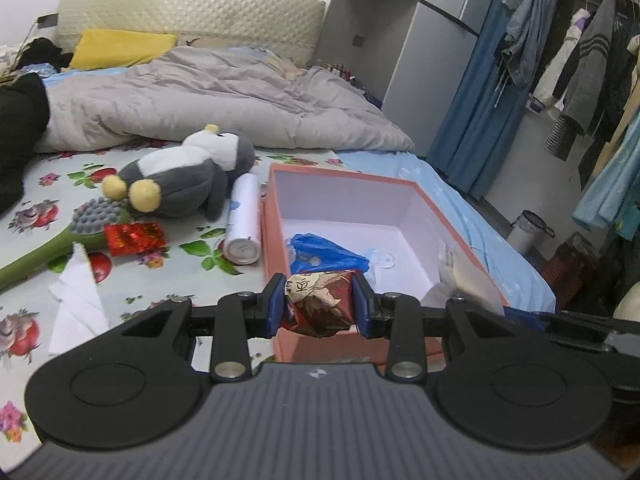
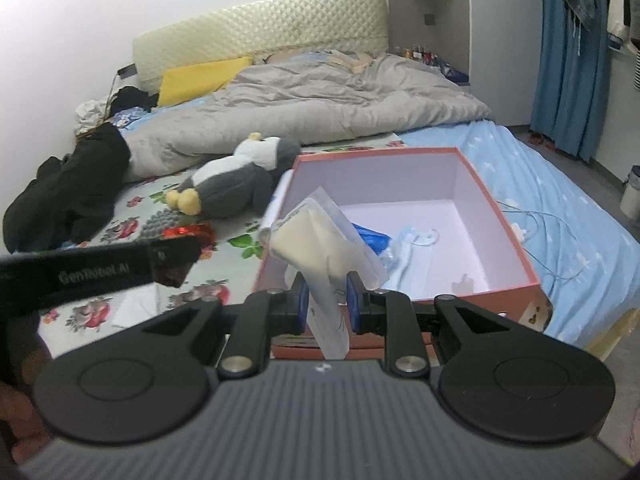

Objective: Organize soft objects
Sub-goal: 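Lower both grippers into the pink box and open them to release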

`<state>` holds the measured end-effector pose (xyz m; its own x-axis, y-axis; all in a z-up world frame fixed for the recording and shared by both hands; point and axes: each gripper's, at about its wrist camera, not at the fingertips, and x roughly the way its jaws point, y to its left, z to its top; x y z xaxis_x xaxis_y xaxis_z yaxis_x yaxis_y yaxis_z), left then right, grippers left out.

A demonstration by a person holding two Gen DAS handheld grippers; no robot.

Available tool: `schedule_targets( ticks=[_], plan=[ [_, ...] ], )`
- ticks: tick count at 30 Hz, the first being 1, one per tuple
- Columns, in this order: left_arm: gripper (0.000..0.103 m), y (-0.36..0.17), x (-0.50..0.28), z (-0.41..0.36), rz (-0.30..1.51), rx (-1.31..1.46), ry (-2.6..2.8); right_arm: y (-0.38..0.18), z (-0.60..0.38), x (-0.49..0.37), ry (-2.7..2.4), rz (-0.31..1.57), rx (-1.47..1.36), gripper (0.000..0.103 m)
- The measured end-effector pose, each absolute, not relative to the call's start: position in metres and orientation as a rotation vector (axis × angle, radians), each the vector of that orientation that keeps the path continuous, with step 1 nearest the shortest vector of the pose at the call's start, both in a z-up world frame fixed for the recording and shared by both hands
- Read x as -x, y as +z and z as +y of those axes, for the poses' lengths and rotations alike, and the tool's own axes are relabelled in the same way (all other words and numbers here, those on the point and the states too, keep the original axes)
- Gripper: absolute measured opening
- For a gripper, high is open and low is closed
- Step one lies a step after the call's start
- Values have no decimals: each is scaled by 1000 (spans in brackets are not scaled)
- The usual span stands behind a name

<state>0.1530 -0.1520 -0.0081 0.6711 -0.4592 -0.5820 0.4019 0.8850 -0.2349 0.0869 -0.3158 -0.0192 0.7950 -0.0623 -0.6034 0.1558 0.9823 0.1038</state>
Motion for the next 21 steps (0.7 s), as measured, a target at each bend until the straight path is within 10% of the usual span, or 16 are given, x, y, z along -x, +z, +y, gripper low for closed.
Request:
schedule_targets(
  ticks=[21],
  plan=[
    [41, -63, -275, -282, 862, -11, -496, -87, -435, -175, -136, 783, -264, 25]
  ],
)
